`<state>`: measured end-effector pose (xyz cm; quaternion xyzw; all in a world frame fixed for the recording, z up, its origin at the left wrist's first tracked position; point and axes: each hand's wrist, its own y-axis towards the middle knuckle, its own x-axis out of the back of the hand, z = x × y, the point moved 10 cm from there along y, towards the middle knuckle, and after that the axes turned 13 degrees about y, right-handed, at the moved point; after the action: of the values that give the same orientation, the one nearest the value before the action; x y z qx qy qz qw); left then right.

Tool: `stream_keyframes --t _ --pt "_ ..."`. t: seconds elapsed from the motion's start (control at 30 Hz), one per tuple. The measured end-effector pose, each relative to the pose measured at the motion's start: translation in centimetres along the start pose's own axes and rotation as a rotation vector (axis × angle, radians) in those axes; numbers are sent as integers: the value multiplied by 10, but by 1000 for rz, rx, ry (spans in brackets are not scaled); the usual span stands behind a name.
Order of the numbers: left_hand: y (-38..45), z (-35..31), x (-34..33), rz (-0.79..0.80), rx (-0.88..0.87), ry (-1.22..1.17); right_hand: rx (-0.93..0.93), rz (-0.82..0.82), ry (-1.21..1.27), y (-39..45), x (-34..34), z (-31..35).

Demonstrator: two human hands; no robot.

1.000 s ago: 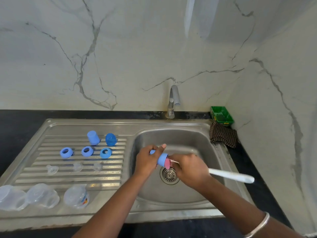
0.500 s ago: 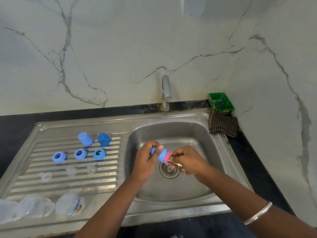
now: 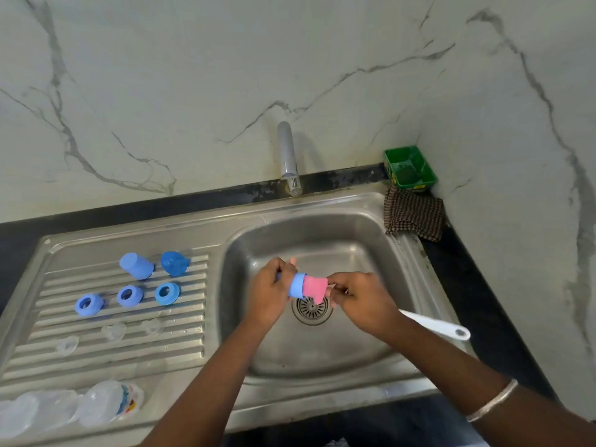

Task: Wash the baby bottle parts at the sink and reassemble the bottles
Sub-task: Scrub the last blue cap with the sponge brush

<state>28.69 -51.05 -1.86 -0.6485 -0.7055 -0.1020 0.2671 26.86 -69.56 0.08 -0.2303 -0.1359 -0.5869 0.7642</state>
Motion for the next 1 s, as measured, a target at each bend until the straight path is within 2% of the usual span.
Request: stream_keyframes --t 0.07,0.13,0.2,0.3,0.37,0.43,0.5,0.6,0.67,0.77,1.0 --pt "7 3 5 -74 14 56 -59 -25 134 3 10 -18" --pt "11 11 9 -133 65 79 -55 -43 147 7 23 -29" --pt "17 25 3 -135 210 -46 -72 -69 189 11 38 -41" --pt "14 47 -30 17 565 -419 -127 -201 264 15 70 -65" --pt "9 45 -56 159 666 -525 -131 -315 241 17 97 -79" --pt "10 38 -71 258 622 -489 -121 -437 164 17 124 -86" --pt "13 29 -83 291 560 -425 -101 -552 134 15 147 -91" --pt "17 25 -89 232 527 -354 -102 -705 -43 12 173 -98" --pt "18 23 -92 200 503 -326 -185 -761 -174 11 182 -107" --pt "17 16 -91 159 448 -268 -281 -780 -240 13 188 -119" --pt "13 0 -87 90 320 -138 -305 -746 -269 20 185 -121"
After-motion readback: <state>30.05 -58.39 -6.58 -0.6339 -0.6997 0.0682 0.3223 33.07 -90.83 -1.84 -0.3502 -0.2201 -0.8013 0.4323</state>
